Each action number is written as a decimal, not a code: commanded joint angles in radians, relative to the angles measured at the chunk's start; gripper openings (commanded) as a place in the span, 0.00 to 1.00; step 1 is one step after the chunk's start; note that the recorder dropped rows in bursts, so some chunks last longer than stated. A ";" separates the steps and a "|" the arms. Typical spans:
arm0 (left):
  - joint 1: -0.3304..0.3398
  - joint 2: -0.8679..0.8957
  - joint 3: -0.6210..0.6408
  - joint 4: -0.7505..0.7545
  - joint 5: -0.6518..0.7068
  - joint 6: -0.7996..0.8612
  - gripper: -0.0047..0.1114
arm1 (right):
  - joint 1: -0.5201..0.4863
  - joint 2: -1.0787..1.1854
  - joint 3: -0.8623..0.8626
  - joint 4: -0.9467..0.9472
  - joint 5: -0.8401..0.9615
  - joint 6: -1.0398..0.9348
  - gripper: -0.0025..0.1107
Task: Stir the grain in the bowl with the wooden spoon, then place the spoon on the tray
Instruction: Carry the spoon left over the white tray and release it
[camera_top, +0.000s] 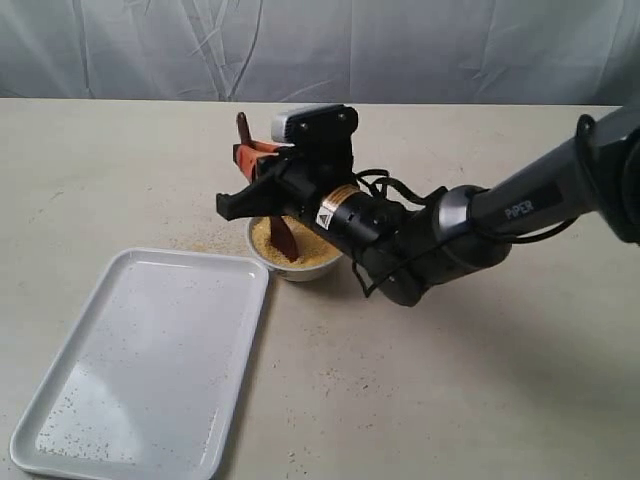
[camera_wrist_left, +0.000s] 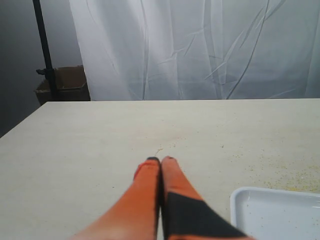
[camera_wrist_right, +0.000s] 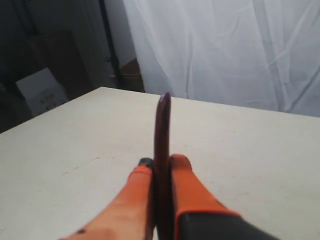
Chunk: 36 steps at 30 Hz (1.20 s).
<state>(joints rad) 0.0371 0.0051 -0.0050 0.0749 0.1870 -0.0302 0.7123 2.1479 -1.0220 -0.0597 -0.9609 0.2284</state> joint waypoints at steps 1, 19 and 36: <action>0.001 -0.005 0.005 -0.003 -0.006 -0.003 0.04 | -0.002 0.026 0.000 0.207 -0.002 -0.079 0.02; 0.001 -0.005 0.005 -0.003 -0.006 -0.003 0.04 | -0.002 -0.195 -0.011 0.204 0.175 -0.100 0.02; 0.001 -0.005 0.005 -0.003 -0.006 -0.003 0.04 | 0.322 -0.035 -0.391 0.567 1.099 -0.009 0.08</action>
<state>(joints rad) 0.0371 0.0051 -0.0050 0.0749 0.1870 -0.0302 1.0054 2.0745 -1.4084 0.4338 0.2100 0.2213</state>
